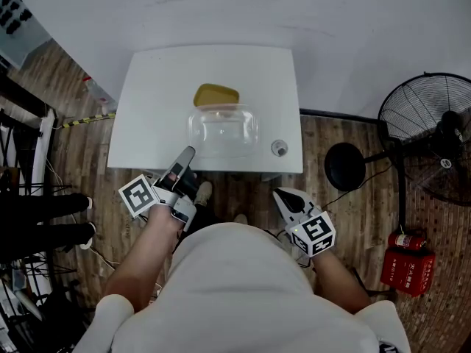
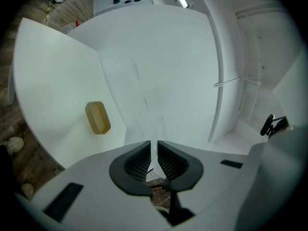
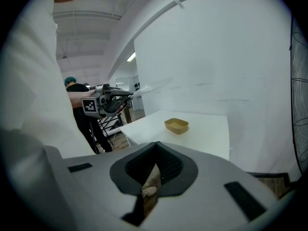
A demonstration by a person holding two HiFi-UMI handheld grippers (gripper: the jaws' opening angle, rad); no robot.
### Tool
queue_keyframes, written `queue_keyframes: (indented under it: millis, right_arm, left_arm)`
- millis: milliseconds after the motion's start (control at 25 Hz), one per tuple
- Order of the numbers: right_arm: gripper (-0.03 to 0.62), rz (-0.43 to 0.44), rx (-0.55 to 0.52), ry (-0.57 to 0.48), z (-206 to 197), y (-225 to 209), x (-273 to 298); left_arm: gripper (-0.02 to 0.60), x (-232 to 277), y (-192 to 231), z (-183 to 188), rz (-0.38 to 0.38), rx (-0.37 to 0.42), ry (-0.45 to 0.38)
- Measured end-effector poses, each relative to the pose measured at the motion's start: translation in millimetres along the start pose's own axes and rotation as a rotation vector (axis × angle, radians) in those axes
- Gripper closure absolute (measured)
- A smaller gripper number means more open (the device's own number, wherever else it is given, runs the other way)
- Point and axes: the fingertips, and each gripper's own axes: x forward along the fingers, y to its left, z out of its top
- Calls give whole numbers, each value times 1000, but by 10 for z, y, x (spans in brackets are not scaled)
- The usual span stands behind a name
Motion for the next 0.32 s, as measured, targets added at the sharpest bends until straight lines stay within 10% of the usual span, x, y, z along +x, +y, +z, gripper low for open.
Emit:
queue_keyframes:
  millis: [320]
  right_arm:
    - [588,6,1,6,-23,-3,11]
  left_arm:
    - [528,12,16,14,7,4,-2]
